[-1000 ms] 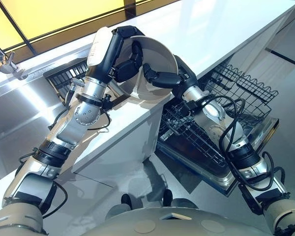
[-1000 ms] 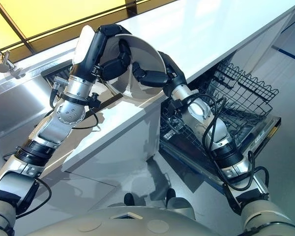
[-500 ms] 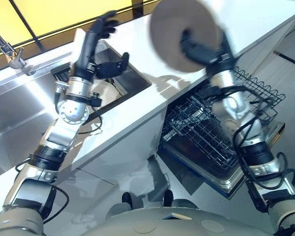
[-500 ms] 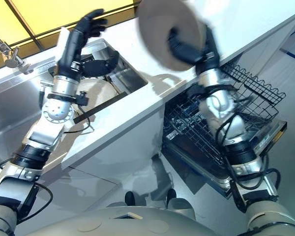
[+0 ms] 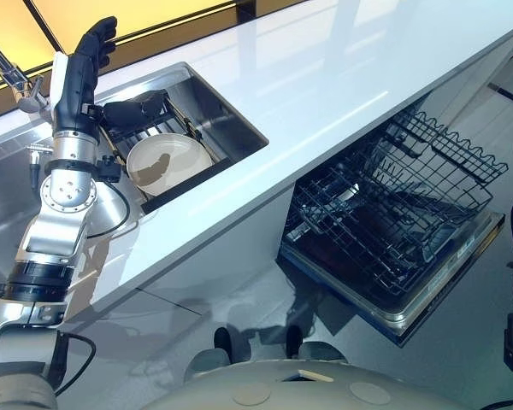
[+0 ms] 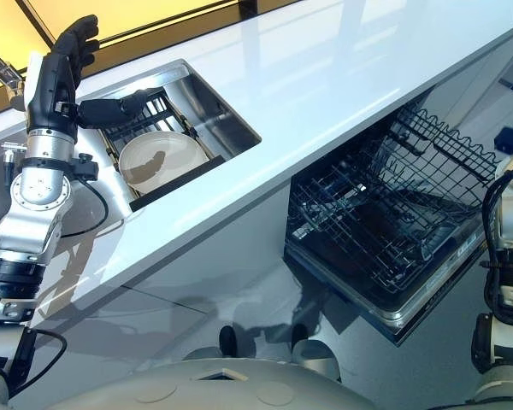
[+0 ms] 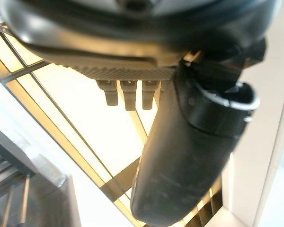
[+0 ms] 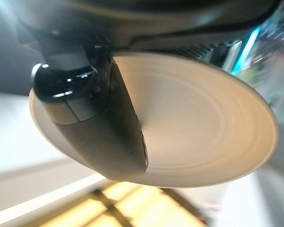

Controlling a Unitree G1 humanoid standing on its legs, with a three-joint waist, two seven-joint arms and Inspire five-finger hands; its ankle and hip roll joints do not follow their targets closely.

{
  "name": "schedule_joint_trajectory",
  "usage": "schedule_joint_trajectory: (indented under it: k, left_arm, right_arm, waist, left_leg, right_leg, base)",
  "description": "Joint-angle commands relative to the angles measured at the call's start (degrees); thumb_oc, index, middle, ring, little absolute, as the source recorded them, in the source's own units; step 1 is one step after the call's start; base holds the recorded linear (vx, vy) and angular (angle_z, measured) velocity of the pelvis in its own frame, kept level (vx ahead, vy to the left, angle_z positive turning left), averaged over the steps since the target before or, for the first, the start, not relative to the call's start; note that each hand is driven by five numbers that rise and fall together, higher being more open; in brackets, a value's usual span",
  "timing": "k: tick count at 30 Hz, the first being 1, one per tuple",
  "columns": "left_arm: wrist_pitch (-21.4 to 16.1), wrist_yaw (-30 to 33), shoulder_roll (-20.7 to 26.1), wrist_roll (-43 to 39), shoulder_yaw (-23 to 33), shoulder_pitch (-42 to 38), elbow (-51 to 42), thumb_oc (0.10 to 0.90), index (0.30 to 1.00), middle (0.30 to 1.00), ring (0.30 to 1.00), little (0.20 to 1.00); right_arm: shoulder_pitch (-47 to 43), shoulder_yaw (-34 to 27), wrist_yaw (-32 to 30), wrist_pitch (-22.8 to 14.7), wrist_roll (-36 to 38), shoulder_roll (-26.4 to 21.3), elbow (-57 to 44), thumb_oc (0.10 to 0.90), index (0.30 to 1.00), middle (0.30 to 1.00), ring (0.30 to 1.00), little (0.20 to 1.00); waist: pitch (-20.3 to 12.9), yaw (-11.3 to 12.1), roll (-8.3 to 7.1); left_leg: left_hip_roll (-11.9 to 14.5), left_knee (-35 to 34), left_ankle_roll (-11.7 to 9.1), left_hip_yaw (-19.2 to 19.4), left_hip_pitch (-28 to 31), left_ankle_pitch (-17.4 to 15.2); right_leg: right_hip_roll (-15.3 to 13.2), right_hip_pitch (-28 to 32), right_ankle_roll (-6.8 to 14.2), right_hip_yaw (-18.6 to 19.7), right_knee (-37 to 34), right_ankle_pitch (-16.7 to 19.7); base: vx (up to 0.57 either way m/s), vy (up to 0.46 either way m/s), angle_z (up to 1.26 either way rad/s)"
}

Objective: Pick up plates and place into dishwasher.

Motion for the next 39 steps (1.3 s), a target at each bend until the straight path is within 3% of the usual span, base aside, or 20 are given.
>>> schedule_joint_trajectory:
  k: [1, 5, 12, 26, 37, 39]
  left_arm:
    - [-1.4, 0.9, 6.9, 0.0, 5.0, -3.5, 1.1, 0.800, 0.900, 0.900, 0.900, 0.900]
    - [-0.5, -0.4, 10.4, -1.4, 5.7, -3.7, 4.0, 0.800, 0.900, 0.900, 0.900, 0.900]
    - [-1.0, -0.8, 11.6, -3.0, 7.3, -2.0, 5.4, 0.800, 0.900, 0.900, 0.900, 0.900]
    - [-0.4, -1.8, 13.0, -3.3, 8.9, -0.4, 3.1, 0.800, 0.900, 0.900, 0.900, 0.900]
    - [-1.5, -4.2, 14.6, -4.2, 7.8, -2.3, 4.6, 0.800, 0.900, 0.900, 0.900, 0.900]
    - [-1.4, -4.4, 14.6, -4.1, 7.3, -2.7, 4.4, 0.800, 0.900, 0.900, 0.900, 0.900]
  right_arm:
    - [1.4, -0.9, 2.6, -0.6, -1.4, -6.5, -0.4, 0.100, 0.300, 0.300, 0.300, 0.200]
    - [4.6, 1.0, 7.2, -1.1, -0.8, -4.6, 4.4, 0.100, 0.300, 0.300, 0.300, 0.200]
    - [5.7, 4.5, 10.2, -1.1, -0.1, -2.8, 11.1, 0.100, 0.300, 0.300, 0.300, 0.200]
    - [-2.1, 12.9, 12.6, 8.6, -0.1, -5.3, 18.9, 0.100, 0.300, 0.300, 0.300, 0.200]
    - [-3.7, 17.8, 18.0, 11.8, -3.2, -6.1, 23.6, 0.100, 0.300, 0.300, 0.300, 0.200]
    - [-4.2, 18.5, 18.8, 12.0, -4.6, -6.0, 25.2, 0.800, 0.900, 0.900, 0.900, 0.900]
  waist:
    - [-5.2, 0.0, 1.27]
    - [-4.5, 0.2, 1.78]
    - [-2.4, 1.6, 2.64]
    - [3.5, 5.3, 3.51]
    - [5.2, 6.6, 3.20]
    - [5.3, 6.8, 3.14]
  left_leg:
    - [-2.0, 0.6, 0.4, -0.8, 0.7, -3.7]
    - [-1.7, 0.8, 0.3, -0.6, 0.5, -3.5]
    - [-1.3, 2.1, -0.3, -1.4, -0.8, -3.3]
    - [-0.8, 6.4, -2.0, -5.3, -6.1, -2.4]
    - [-0.5, 8.7, -2.8, -6.7, -8.0, -2.2]
    - [-0.5, 8.9, -2.8, -6.9, -8.1, -2.2]
  right_leg:
    - [2.5, -1.5, 1.8, -0.5, 9.6, -7.9]
    - [2.3, -1.6, 1.7, -0.8, 10.4, -8.4]
    - [2.2, -1.7, 1.0, -1.7, 11.6, -9.4]
    - [3.0, -1.9, -1.6, -3.3, 12.6, -10.4]
    - [3.7, -1.1, -2.6, -4.0, 12.5, -10.7]
    - [3.9, -0.8, -2.6, -4.0, 12.5, -10.7]
  base:
    - [0.08, -0.066, 0.08]
    - [0.08, -0.067, 0.07]
    - [0.09, -0.061, 0.09]
    - [0.04, -0.062, 0.22]
    - [0.03, -0.064, 0.14]
    - [0.03, -0.041, 0.07]
